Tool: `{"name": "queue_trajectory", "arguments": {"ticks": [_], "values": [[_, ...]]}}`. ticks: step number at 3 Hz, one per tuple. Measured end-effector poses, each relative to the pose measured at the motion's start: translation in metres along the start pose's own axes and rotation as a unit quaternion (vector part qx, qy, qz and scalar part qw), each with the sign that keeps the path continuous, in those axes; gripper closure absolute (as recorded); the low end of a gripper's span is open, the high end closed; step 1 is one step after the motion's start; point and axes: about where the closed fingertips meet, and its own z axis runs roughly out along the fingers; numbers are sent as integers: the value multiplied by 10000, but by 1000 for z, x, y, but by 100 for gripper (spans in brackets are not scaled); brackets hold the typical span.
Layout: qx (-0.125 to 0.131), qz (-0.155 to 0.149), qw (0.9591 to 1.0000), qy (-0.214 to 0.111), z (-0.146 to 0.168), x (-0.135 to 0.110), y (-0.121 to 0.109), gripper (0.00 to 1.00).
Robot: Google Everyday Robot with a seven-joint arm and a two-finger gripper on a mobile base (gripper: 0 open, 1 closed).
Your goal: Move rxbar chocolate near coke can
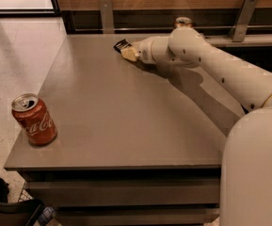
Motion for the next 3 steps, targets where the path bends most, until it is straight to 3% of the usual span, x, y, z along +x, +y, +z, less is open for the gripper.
{"name": "queue_trajectory", "arguments": {"ticks": [3], "values": [[0,0,10000,0,0,0,0,100]]}}
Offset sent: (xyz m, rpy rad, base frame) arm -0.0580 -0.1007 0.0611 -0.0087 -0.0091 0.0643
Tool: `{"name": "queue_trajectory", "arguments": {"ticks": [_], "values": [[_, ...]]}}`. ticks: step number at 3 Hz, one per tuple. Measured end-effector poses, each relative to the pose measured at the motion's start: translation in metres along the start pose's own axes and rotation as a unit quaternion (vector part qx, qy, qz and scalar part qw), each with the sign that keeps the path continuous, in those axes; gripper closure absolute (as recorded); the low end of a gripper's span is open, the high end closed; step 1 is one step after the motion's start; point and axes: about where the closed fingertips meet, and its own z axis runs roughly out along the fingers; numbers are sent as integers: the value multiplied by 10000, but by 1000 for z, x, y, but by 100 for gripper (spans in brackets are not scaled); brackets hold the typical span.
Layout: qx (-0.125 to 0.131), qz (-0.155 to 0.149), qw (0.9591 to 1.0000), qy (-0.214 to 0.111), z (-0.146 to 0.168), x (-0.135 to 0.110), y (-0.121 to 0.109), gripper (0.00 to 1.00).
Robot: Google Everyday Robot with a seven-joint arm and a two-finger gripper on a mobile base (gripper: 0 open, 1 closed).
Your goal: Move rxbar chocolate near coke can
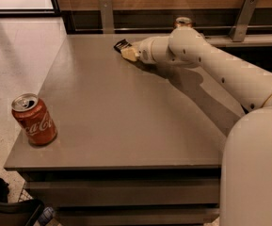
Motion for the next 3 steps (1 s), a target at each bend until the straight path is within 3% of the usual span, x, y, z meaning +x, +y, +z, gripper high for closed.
{"name": "queue_trajectory", "arguments": {"ticks": [2,3], "values": [[7,-8,10000,5,-5,-1,0,100],[126,-150,9998,98,-89,-9,-1,100]]}}
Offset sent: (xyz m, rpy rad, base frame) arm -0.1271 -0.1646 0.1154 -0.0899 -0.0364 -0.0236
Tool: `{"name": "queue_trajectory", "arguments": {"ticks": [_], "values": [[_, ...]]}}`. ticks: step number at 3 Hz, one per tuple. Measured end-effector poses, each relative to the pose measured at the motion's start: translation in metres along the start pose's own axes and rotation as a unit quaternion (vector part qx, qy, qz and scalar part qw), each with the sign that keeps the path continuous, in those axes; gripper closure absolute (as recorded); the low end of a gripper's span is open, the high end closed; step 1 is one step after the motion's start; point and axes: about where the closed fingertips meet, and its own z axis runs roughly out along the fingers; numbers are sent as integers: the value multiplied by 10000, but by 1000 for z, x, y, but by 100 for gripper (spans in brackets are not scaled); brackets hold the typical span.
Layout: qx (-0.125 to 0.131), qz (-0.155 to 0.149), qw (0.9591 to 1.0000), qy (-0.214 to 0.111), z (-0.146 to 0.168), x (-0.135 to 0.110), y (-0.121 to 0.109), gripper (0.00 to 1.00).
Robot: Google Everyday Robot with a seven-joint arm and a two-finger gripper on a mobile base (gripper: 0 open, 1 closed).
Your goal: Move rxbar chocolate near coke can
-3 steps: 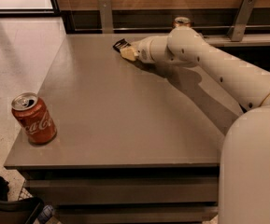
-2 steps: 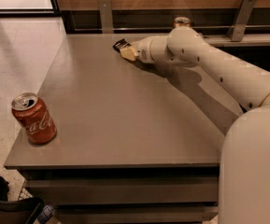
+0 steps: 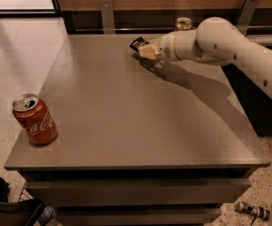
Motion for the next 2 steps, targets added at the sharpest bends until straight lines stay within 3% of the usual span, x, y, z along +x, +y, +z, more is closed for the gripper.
{"name": "queue_trajectory", "arguments": {"ticks": [1,2], "values": [[130,-145,9998,63,-81,-7,-2,100],[94,-264,9996,78,-125,-11,1,100]]}}
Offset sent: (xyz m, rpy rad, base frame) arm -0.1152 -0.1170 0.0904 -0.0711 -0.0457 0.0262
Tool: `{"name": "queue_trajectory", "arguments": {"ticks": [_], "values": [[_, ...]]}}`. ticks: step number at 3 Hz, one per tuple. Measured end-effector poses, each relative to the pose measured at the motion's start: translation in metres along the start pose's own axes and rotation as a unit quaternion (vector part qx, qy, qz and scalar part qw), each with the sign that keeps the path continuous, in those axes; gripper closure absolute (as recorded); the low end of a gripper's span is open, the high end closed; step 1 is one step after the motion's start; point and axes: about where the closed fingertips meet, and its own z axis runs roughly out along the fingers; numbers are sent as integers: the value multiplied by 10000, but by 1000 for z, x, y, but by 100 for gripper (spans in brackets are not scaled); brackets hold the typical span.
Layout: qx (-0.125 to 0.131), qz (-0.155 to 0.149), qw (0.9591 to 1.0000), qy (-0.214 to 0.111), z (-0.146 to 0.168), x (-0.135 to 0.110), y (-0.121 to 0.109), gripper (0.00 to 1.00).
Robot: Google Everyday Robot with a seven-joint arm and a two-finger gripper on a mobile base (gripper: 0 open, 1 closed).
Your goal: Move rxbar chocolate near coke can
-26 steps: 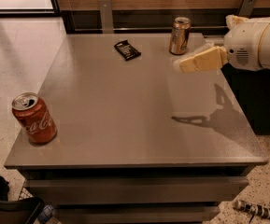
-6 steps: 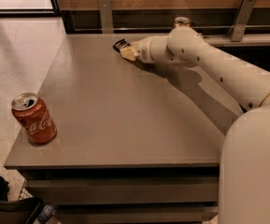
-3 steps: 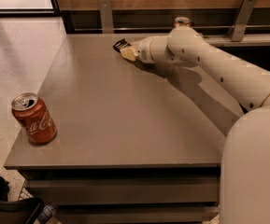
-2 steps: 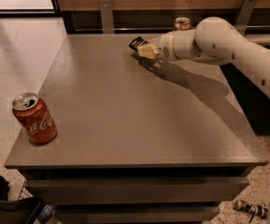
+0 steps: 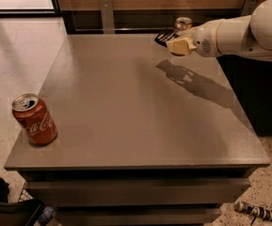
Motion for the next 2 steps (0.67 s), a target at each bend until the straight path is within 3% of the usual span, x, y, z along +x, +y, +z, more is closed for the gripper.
{"name": "queue_trajectory", "arguments": {"ticks": [1,2], "values": [[-164,-125,9998,-26,-33,-3,11,100],[-469,-314,9984,-38,-50,-8,42,100]]}}
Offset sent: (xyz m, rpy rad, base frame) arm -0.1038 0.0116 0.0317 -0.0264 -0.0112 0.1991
